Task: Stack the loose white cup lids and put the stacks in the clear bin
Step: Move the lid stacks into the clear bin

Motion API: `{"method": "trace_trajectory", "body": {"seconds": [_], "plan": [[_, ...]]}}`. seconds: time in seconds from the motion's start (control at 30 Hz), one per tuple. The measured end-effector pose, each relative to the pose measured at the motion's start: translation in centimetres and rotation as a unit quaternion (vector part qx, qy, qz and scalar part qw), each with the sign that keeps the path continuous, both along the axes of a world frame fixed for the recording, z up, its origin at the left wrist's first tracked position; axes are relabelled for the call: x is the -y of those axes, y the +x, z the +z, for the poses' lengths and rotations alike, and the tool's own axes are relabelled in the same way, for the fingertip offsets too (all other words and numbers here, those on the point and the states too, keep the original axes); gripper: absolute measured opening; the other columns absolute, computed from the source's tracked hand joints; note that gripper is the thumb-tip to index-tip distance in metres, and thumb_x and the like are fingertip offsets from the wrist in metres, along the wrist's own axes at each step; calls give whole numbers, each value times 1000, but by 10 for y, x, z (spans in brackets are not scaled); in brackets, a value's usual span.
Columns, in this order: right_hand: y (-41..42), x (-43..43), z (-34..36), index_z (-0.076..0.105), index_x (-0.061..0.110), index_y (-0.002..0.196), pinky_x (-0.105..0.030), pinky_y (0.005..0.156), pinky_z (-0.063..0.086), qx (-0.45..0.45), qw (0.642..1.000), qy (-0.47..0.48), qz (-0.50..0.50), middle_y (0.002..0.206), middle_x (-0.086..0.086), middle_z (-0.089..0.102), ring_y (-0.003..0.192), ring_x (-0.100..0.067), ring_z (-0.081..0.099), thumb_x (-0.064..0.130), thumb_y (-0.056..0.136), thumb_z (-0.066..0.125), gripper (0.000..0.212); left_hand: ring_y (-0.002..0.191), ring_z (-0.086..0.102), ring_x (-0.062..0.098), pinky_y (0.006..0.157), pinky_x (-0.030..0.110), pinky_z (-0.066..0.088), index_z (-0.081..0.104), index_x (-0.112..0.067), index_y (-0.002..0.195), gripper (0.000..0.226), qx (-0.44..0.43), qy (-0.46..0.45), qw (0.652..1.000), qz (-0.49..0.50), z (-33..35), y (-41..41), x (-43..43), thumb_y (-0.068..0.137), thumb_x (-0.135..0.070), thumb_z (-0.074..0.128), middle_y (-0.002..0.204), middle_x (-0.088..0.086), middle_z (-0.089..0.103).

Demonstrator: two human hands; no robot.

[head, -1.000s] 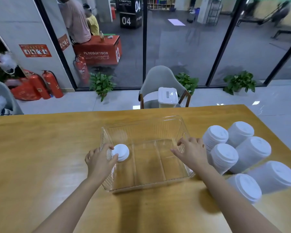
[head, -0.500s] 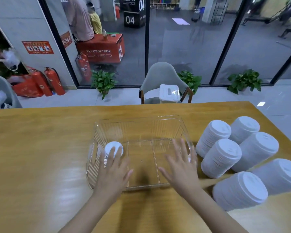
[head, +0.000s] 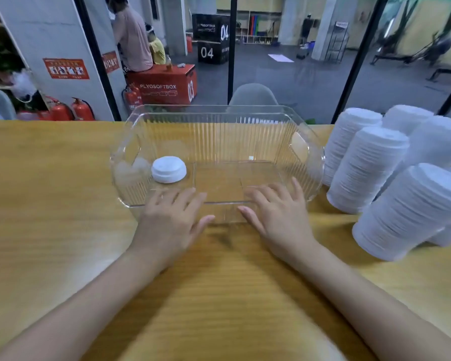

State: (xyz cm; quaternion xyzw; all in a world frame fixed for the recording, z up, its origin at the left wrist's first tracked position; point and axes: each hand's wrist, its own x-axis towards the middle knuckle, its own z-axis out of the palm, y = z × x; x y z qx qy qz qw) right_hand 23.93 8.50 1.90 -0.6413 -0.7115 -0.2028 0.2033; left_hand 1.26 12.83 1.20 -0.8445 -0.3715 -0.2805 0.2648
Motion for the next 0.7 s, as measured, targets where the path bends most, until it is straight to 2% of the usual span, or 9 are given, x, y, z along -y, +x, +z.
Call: {"method": "trace_trajectory", "body": {"seconds": [0.07, 0.2, 0.33, 0.43, 0.57, 0.67, 0.7], "plan": [[-4, 6, 2, 70, 23, 105, -54, 111, 22, 2, 1000, -24, 0, 96, 0, 73, 96, -27, 67, 62, 98, 13, 70, 88, 66, 30, 75, 42, 52, 69, -10, 111, 56, -13, -3, 1000, -4, 0, 1, 7, 104, -47, 28, 100, 7, 71], [-7, 31, 14, 64, 26, 108, -53, 117, 13, -11, 995, -98, -6, 109, 4, 70, 111, -22, 61, 63, 89, -1, 77, 92, 66, 29, 79, 38, 50, 68, -7, 116, 51, -8, -34, 999, 28, 0, 5, 41, 98, -43, 37, 103, 9, 70], [-15, 71, 17, 64, 26, 111, -52, 117, 11, -44, 994, -95, -6, 114, 4, 69, 119, -19, 57, 57, 99, 13, 61, 88, 67, 25, 74, 36, 46, 69, -12, 113, 48, -6, -39, 999, 34, 4, 0, 79, 98, -43, 35, 97, 3, 72], [-16, 96, 17, 63, 27, 111, -50, 116, 14, -49, 994, -95, 11, 114, 5, 69, 119, -18, 56, 65, 91, 4, 74, 85, 67, 22, 71, 35, 45, 69, -14, 112, 46, -6, -37, 999, 30, 4, -5, 101, 98, -43, 36, 97, 1, 72], [-14, 114, 19, 60, 28, 121, -46, 116, 17, -62, 991, -107, 41, 123, 6, 65, 123, -18, 54, 54, 101, 25, 48, 80, 67, 23, 68, 34, 47, 70, -15, 106, 43, 10, -41, 999, 32, 4, -7, 113, 97, -41, 37, 91, 1, 72], [-4, 126, 24, 61, 27, 123, -42, 110, 27, -80, 991, -80, 78, 125, 7, 64, 120, -17, 54, 61, 96, 21, 59, 80, 68, 25, 68, 37, 51, 70, -14, 101, 43, 32, -67, 997, 30, 10, 0, 119, 95, -42, 37, 89, 1, 72], [3, 132, 26, 61, 26, 124, -40, 107, 31, -91, 990, -64, 90, 125, 7, 64, 119, -17, 54, 60, 97, 27, 55, 81, 68, 26, 69, 38, 52, 70, -13, 100, 44, 38, -68, 997, 21, 13, 4, 120, 95, -42, 37, 89, 2, 72]]}}
